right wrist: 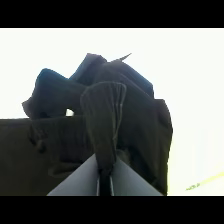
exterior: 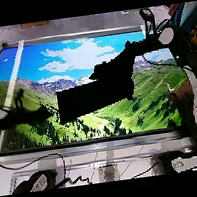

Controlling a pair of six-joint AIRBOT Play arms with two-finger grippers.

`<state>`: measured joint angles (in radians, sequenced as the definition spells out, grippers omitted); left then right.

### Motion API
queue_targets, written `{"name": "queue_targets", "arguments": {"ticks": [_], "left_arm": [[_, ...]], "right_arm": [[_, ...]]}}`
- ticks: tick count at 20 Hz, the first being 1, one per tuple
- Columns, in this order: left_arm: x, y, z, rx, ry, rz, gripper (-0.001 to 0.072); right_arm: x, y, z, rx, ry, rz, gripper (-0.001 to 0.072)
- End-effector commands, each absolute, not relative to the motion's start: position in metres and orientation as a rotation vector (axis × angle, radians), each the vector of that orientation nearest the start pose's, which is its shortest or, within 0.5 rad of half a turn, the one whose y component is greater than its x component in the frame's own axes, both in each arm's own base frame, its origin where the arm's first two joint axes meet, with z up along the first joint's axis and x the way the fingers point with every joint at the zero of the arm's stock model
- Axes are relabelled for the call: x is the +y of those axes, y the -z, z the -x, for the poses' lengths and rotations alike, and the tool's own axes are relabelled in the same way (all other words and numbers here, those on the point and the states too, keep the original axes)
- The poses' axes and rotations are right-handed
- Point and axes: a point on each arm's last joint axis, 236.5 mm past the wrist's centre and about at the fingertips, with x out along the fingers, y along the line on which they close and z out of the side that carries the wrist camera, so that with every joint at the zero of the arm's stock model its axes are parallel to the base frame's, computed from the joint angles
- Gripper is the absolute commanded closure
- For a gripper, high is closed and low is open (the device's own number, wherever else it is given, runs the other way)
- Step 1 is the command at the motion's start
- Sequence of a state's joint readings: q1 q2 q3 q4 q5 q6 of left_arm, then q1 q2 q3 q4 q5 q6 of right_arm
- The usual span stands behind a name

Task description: Fold the clothes and pants, and hang the long-sleeved shirts on hangers.

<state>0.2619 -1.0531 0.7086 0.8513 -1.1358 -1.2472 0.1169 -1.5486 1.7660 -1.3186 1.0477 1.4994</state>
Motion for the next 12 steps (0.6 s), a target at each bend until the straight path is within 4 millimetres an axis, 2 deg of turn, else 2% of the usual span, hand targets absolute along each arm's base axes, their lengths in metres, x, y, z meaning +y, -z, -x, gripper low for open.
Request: {"name": "queue_targets", "arguments": {"ticks": [1,2,3,4,8,12], "left_arm": [[-0.090,0.052,-0.274,1.246,0.251,0.907,0.0663],[-0.094,0.057,-0.273,1.230,0.230,0.975,0.0457],[-0.094,0.065,-0.271,1.224,0.202,1.010,0.0198],[-0.094,0.072,-0.269,1.223,0.177,1.032,0.0070],[-0.100,0.085,-0.264,1.255,0.162,1.042,0.0075],[-0.101,0.103,-0.281,1.210,0.086,1.014,0.0075]], "right_arm": [[0.103,-0.150,-0.529,0.823,-0.273,-0.120,0.0692],[0.103,-0.151,-0.531,0.816,-0.271,-0.119,0.0693],[0.102,-0.152,-0.532,0.809,-0.269,-0.120,0.0692],[0.102,-0.153,-0.533,0.804,-0.269,-0.120,0.0693],[0.102,-0.153,-0.533,0.803,-0.268,-0.120,0.0692],[0.102,-0.153,-0.533,0.803,-0.269,-0.120,0.0692]]}}
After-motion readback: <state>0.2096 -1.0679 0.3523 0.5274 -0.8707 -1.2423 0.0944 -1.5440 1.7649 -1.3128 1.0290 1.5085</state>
